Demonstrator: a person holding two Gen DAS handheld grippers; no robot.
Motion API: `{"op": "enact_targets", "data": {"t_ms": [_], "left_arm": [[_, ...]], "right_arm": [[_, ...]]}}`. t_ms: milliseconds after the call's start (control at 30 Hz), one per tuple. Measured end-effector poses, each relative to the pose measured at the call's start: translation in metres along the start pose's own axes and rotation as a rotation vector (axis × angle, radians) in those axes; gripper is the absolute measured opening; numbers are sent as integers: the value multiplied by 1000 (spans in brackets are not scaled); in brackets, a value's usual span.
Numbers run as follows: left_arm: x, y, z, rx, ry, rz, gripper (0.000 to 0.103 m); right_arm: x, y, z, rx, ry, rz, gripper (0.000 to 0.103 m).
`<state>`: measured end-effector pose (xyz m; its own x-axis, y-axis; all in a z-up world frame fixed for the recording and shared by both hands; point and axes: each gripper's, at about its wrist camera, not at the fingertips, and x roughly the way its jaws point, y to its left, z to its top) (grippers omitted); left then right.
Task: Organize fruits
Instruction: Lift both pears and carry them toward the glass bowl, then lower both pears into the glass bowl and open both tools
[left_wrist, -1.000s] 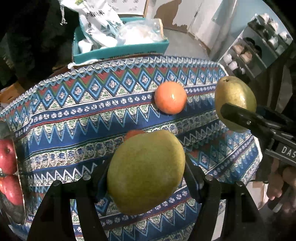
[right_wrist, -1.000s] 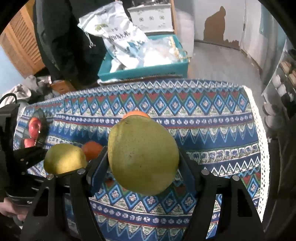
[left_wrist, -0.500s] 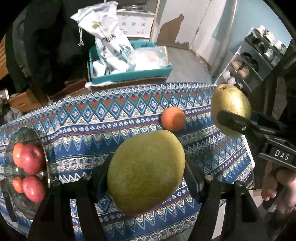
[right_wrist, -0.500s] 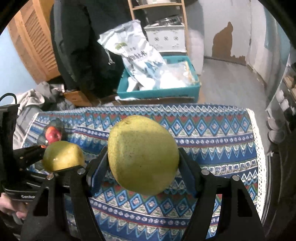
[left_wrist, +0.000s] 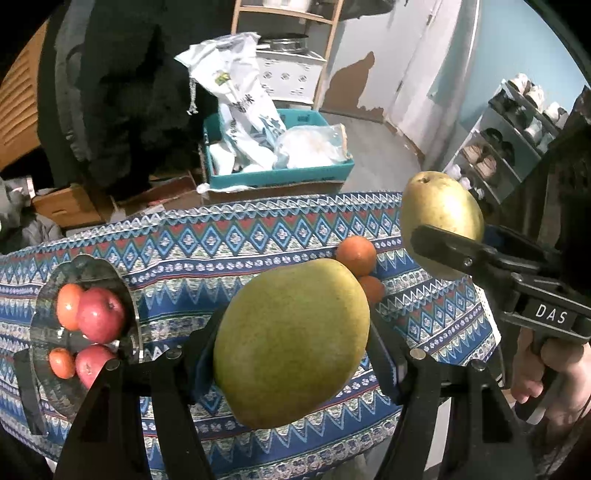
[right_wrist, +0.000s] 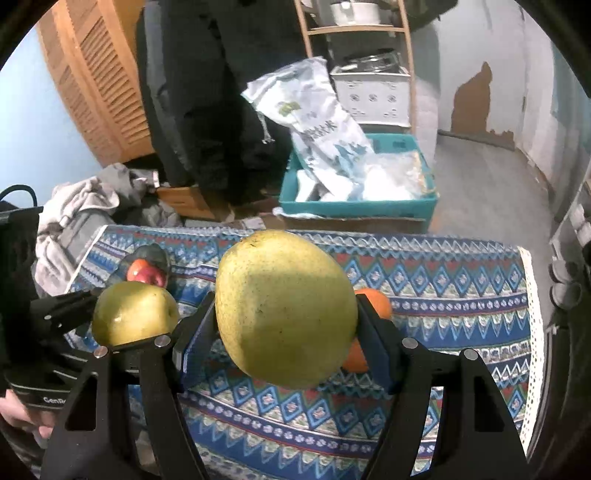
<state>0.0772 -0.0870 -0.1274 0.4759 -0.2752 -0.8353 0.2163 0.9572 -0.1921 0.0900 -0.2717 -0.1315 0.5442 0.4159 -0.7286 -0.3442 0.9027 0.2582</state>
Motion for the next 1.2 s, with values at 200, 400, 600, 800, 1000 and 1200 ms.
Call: {"op": "enact_targets", "data": {"t_ms": [200, 400, 600, 800, 1000, 1200], "left_arm": [[-14, 21, -2, -33, -18, 13, 72], [-27, 42, -7, -63, -41, 35, 72], [-42, 67, -9, -98, -68, 61, 72], [-54, 91, -13, -131, -88, 94, 72], [-67, 114, -16, -164, -108, 117, 72], [-75, 140, -22, -209, -117, 132, 72]], "right_arm": [[5, 24, 8, -25, 0, 28, 72], [16, 50, 16, -52, 10, 55, 72], [25, 78, 23, -90, 15, 80, 72], [32, 104, 31, -126, 20, 103, 72], [43, 130, 36, -161, 33, 119, 72], [58, 155, 40, -185, 55, 139, 72]]}}
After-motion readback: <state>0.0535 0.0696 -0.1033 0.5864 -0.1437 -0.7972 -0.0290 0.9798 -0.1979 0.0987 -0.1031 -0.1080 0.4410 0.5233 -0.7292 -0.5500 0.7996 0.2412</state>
